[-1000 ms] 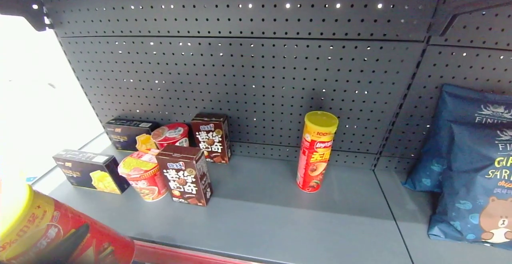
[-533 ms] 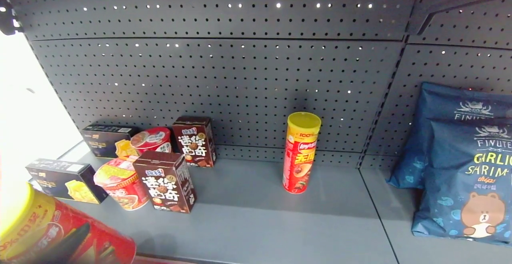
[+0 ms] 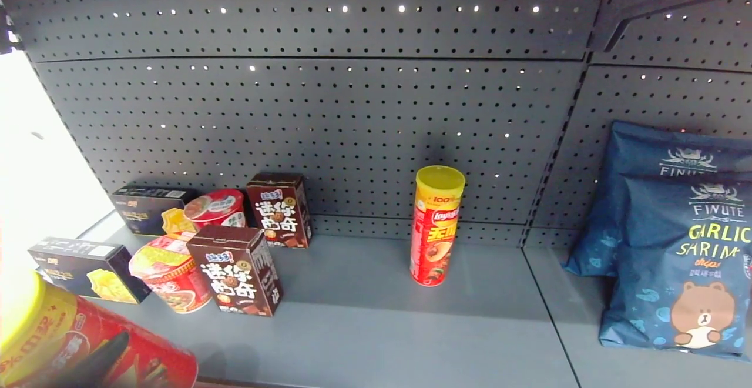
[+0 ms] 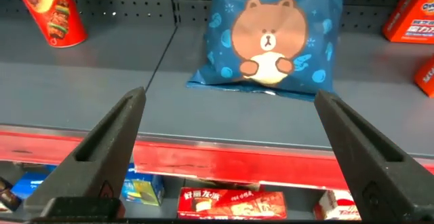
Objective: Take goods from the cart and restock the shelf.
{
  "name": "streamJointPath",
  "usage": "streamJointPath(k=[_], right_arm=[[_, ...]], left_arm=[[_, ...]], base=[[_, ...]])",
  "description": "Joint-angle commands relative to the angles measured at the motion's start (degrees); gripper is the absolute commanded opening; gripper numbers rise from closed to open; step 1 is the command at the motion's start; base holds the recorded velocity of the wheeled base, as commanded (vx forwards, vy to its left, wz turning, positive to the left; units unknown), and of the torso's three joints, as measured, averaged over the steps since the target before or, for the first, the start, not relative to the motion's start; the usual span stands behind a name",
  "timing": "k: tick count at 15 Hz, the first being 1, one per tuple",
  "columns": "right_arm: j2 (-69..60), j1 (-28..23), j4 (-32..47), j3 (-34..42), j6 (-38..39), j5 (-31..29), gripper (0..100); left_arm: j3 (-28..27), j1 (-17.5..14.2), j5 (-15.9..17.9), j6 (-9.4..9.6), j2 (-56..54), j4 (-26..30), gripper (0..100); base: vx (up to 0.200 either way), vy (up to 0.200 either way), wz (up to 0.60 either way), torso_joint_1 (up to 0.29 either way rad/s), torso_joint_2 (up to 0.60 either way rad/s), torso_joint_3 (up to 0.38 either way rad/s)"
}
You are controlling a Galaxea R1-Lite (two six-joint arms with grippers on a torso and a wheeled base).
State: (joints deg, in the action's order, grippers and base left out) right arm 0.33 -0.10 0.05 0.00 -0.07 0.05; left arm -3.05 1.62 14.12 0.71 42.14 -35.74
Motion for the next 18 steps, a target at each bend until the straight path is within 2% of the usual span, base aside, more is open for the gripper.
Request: streamJointPath(k=[1,5,7,8,9,10,11,13,14,15,16,17,18], right_arm=[[0.11,0.01,-0.05,0.00,-0.01,-0.05,100],[0.02,0.01,-0.05,0.00,-0.01,-0.05,100],[0.02,0.01,-0.05,0.00,-0.01,-0.05,100],[0.11,-0.08,-0.05,0.00,-0.01,-0.05,100],[0.02,-0.08,-0.05,0.00,-0.10,-0.05,100],[0.11,-0.08,-0.05,0.00,-0.10,0.04,100],[0.11,-0.08,-0.05,0.00,-0.19,0.04,100],[0.11,0.01,0.04,0.00,-0.37,0.21,100],[0.11,-0.08,0.13,-0.09,-0.72,-0.05,100],[1.25,0.54,0.21,-0.26,-3.79,1.27,100],[4.07,2.21,0.13,-0.18,-3.71,2.32,100],[3.98,2.29,0.04,-0.18,-3.71,2.59,100],[3.89,2.38,0.04,-0.18,-3.88,2.68,100]], left_arm=[[-0.03,0.05,0.03,0.00,0.04,-0.03,0],[-0.20,0.05,0.12,0.00,-0.13,-0.03,0],[-3.02,0.22,0.30,0.08,-1.71,0.24,0],[-5.92,0.22,0.21,0.52,-1.98,3.22,0],[-10.14,0.05,0.12,1.05,-2.86,8.06,0],[-15.94,0.05,-0.05,2.72,-4.79,16.85,0],[-22.44,-0.04,-0.05,4.83,-7.51,27.48,0],[-30.88,-0.04,-0.14,8.52,-11.64,42.95,0],[-35.98,-0.04,-0.23,11.69,-16.48,56.13,0],[-37.21,-0.39,-0.41,12.83,-20.08,62.37,0],[-37.56,-1.27,-1.11,14.15,-22.98,65.89,0],[-37.56,-2.50,-1.28,15.20,-24.74,66.94,0],[-37.47,-3.55,-1.20,15.29,-25.36,66.94,0]], base=[[0.000,0.000,0.00,0.000,0.00,0.000],[0.000,0.000,0.00,0.000,0.00,0.000],[0.000,0.000,0.00,0.000,0.00,0.000],[0.000,0.000,0.00,0.000,0.00,0.000],[0.000,0.000,0.00,0.000,0.00,0.000],[0.000,0.000,0.00,0.000,0.00,0.000],[0.000,0.000,0.00,0.000,0.00,0.000],[0.000,0.000,0.00,0.000,0.00,0.000],[0.000,0.000,0.00,0.000,0.00,0.000],[0.000,0.000,0.00,0.000,0.00,0.000],[0.000,0.000,0.00,0.000,0.00,0.000],[0.000,0.000,0.00,0.000,0.00,0.000],[0.000,0.000,0.00,0.000,0.00,0.000]])
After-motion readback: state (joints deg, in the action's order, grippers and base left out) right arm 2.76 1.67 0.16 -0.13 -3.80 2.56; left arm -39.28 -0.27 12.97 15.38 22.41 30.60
